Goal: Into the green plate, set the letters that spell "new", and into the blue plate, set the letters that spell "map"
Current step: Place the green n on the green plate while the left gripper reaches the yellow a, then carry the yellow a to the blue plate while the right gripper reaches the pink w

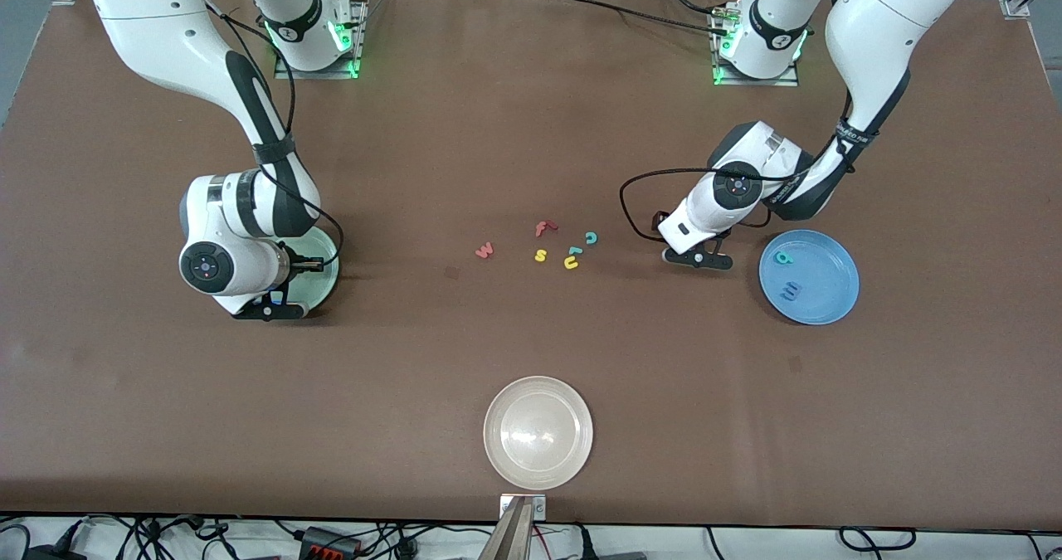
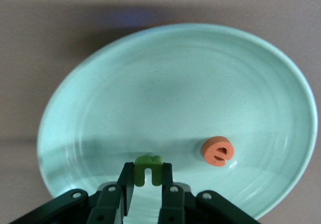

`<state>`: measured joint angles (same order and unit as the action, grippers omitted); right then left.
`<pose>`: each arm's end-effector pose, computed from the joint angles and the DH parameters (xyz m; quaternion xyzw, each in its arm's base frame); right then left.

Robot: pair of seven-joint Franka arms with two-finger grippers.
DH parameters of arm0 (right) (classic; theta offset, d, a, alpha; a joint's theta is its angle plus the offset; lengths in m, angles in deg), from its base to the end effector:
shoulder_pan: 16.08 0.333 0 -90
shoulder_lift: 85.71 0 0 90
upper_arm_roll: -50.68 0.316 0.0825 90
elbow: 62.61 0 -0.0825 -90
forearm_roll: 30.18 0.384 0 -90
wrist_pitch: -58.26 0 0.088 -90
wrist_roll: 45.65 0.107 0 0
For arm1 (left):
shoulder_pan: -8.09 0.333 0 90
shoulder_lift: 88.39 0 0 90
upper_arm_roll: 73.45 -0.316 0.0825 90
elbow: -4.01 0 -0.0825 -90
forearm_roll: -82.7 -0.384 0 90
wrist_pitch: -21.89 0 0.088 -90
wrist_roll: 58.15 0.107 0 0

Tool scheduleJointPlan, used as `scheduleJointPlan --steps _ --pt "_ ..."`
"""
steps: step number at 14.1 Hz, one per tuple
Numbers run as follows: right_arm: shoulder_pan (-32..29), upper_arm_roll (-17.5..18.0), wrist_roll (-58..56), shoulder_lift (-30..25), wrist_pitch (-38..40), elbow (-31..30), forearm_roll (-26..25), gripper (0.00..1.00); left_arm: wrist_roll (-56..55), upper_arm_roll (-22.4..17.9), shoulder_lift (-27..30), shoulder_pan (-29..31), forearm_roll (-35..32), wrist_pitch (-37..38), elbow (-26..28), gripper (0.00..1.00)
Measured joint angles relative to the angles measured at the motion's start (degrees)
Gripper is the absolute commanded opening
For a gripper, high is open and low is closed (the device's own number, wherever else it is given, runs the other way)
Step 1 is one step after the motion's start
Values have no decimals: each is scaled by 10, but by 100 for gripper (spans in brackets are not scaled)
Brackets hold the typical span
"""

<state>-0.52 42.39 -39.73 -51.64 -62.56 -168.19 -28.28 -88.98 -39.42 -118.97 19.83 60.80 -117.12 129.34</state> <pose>0.6010 0.0810 0.1830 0.9866 0.0066 -0.1558 0.0474 0.4899 -0.2139 0.1663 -0.9941 0.0627 0.0889 0.0043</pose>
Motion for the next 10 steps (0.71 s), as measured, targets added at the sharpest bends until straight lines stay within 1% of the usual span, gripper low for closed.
scheduleJointPlan --steps 2,4,6,7,9,10 --pt "1 0 1 -6 1 3 0 100 0 1 1 0 -1 -1 -1 27" --pt "8 7 1 -20 14 17 1 100 0 2 2 0 -1 -1 -3 23" --pt "26 25 2 -31 21 38 2 100 0 2 2 0 -1 -1 -3 20" --pt "42 35 4 -32 17 46 5 97 0 2 2 0 -1 -1 -3 20" --pt "86 48 28 -30 -14 53 33 83 0 2 2 0 -1 -1 -3 20" --pt "112 50 48 -28 -33 53 43 81 0 2 2 0 -1 -1 -3 20"
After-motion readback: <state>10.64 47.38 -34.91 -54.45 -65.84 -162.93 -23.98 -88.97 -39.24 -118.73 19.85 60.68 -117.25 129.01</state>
